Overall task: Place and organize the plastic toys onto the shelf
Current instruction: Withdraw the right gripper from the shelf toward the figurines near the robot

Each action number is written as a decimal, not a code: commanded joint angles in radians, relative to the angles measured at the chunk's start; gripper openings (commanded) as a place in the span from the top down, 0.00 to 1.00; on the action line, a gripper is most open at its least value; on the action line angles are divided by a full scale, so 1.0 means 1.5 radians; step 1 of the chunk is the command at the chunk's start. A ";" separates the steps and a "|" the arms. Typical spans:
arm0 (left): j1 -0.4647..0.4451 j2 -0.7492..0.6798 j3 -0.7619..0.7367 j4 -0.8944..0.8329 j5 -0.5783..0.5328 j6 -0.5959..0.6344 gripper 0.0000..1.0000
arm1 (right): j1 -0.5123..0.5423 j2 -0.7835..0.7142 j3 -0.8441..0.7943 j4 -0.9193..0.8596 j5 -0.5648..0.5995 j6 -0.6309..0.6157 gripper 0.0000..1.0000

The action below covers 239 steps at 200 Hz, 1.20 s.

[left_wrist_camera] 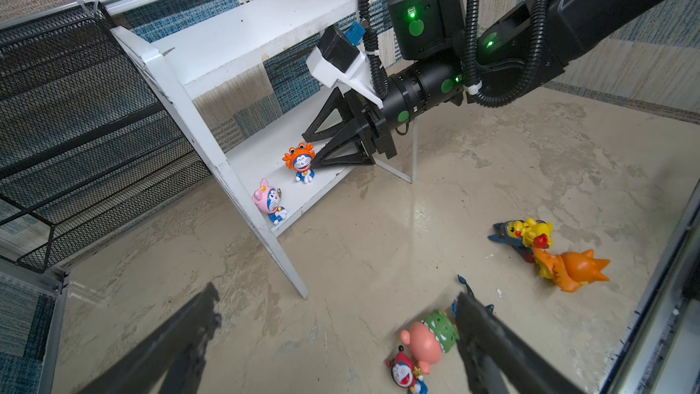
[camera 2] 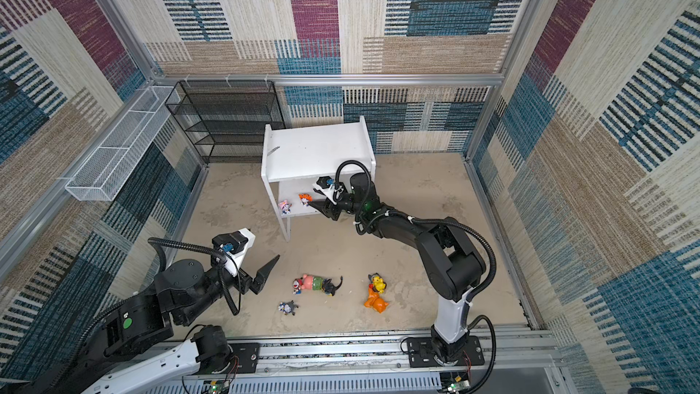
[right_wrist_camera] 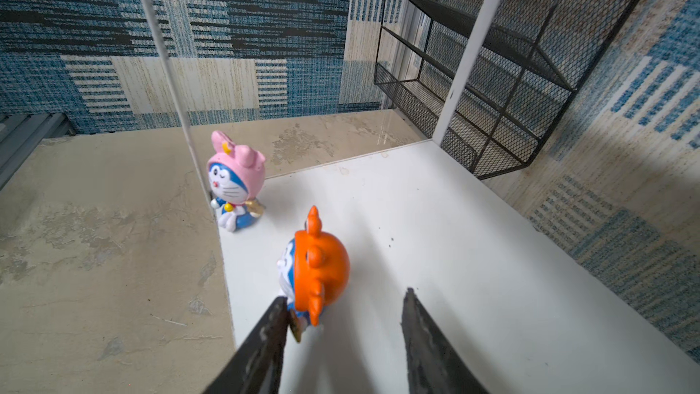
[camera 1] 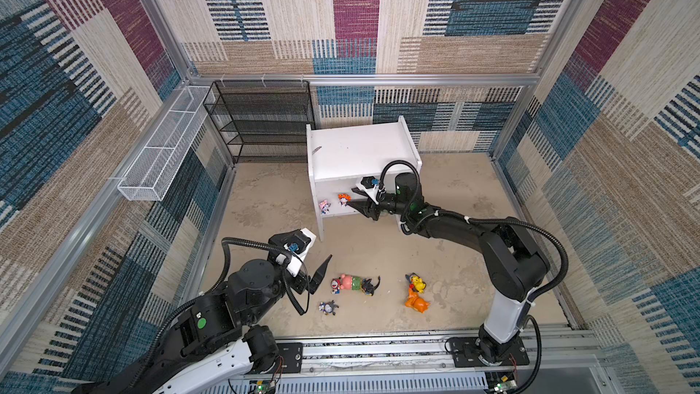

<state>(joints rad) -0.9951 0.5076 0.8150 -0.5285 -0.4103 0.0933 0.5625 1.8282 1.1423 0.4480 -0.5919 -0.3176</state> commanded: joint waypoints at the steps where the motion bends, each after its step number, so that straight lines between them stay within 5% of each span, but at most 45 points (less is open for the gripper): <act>1: 0.000 -0.001 0.002 0.018 0.008 0.002 0.01 | -0.002 0.002 0.007 0.011 0.002 0.009 0.50; 239: 0.001 0.001 0.000 0.026 0.019 0.007 0.01 | -0.010 -0.006 0.008 -0.001 -0.006 0.008 0.50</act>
<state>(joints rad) -0.9955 0.5091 0.8150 -0.5232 -0.3859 0.1009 0.5495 1.8309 1.1576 0.4282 -0.5911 -0.3180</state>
